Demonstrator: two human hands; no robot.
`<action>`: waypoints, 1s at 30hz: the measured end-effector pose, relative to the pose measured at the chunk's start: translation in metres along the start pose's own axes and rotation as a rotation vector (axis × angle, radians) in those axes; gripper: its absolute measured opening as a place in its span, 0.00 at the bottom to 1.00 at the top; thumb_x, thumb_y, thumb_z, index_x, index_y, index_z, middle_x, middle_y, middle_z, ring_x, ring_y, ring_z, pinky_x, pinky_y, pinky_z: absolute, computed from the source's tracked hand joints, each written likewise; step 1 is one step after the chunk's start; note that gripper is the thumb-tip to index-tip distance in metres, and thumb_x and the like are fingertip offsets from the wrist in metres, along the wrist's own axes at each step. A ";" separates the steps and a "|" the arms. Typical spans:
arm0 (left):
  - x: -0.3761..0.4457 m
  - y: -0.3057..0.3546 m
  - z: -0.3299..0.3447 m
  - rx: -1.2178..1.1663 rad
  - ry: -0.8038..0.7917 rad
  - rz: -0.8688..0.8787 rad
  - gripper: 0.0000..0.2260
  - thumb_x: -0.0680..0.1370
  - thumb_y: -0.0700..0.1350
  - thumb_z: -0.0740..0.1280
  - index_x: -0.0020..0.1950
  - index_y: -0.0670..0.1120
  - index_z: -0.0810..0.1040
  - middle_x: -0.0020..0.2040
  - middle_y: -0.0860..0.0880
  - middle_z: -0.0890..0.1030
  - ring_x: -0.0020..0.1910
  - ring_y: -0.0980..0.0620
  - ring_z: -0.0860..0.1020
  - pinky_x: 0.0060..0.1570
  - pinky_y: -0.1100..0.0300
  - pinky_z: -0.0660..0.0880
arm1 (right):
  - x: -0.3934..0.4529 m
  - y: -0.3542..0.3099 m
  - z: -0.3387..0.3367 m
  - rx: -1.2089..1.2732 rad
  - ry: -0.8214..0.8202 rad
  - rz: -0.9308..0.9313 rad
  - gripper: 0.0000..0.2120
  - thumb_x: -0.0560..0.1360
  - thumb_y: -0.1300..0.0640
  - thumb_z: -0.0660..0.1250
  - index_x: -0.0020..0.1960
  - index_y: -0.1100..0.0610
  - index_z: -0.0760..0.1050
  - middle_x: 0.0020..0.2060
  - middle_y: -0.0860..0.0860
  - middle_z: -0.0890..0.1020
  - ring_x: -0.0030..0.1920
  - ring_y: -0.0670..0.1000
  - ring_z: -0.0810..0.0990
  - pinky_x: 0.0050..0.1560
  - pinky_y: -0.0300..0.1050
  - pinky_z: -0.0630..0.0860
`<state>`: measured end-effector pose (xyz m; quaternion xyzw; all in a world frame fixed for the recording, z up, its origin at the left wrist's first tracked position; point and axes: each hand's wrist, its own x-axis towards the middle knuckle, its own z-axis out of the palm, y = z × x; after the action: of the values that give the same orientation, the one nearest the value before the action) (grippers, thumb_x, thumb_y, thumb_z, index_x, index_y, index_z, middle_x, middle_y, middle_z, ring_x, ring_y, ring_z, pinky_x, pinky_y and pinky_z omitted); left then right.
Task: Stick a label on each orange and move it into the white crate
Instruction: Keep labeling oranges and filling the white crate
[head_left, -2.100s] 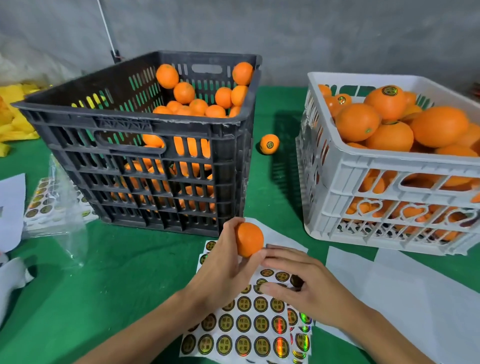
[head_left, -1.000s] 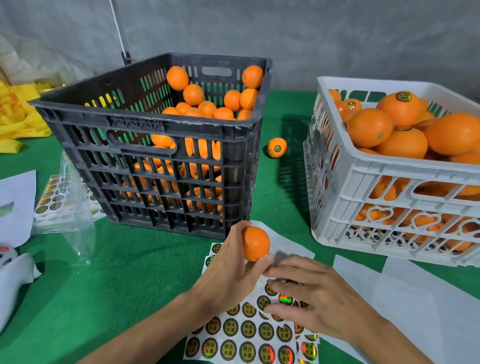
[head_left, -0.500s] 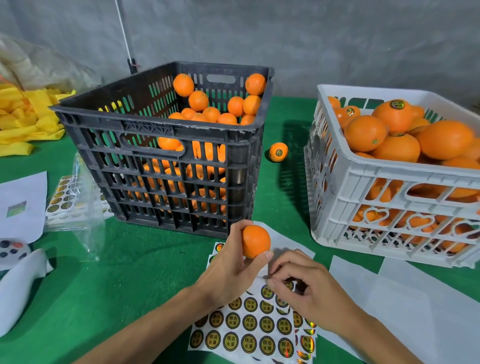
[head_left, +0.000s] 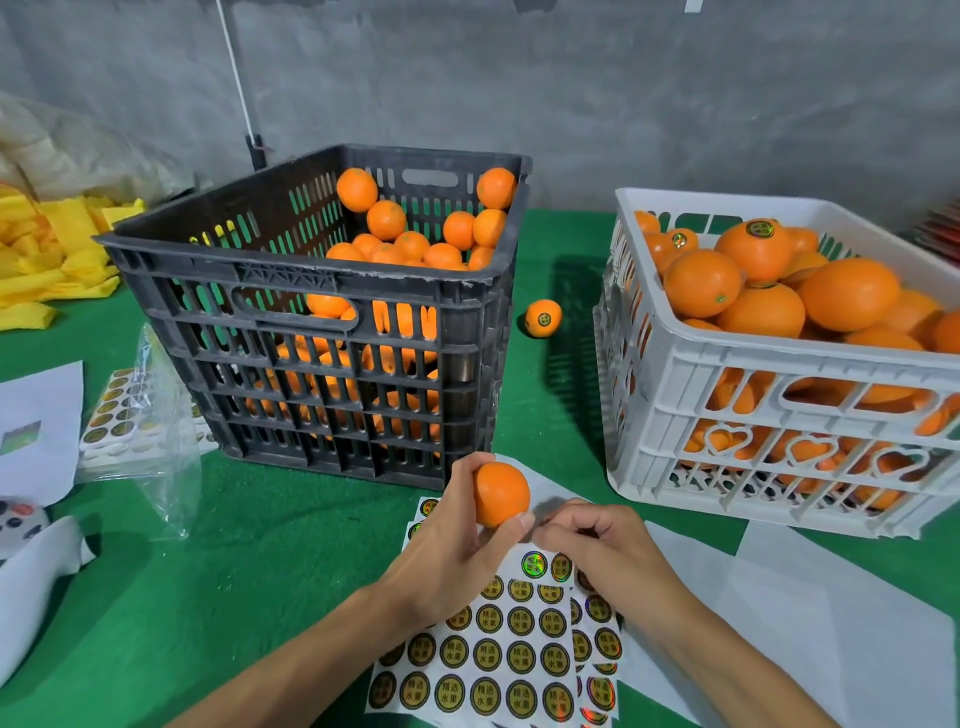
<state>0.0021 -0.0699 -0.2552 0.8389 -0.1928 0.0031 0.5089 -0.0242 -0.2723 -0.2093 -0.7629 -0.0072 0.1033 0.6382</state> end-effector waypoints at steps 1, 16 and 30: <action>0.000 0.001 0.000 0.003 -0.001 -0.002 0.26 0.79 0.69 0.63 0.72 0.65 0.55 0.52 0.58 0.78 0.42 0.58 0.84 0.44 0.65 0.78 | 0.000 0.000 0.000 0.035 0.018 0.040 0.07 0.74 0.58 0.75 0.39 0.59 0.85 0.40 0.53 0.87 0.41 0.52 0.86 0.43 0.42 0.80; -0.001 0.008 -0.003 0.006 -0.029 0.041 0.31 0.79 0.65 0.69 0.75 0.61 0.59 0.64 0.66 0.73 0.61 0.60 0.78 0.53 0.65 0.80 | 0.005 0.018 0.023 -0.250 0.391 -0.428 0.07 0.80 0.51 0.70 0.52 0.39 0.85 0.54 0.39 0.81 0.58 0.44 0.80 0.54 0.31 0.75; 0.053 0.114 -0.025 0.049 0.253 0.263 0.35 0.75 0.58 0.76 0.77 0.70 0.61 0.73 0.69 0.66 0.67 0.64 0.73 0.62 0.65 0.77 | -0.018 -0.084 0.006 -0.414 0.539 -0.643 0.38 0.70 0.40 0.74 0.78 0.46 0.68 0.74 0.39 0.70 0.72 0.34 0.67 0.66 0.22 0.64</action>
<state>0.0182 -0.1117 -0.1349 0.8116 -0.2352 0.1798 0.5036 -0.0327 -0.2534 -0.1254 -0.8329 -0.0974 -0.3050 0.4515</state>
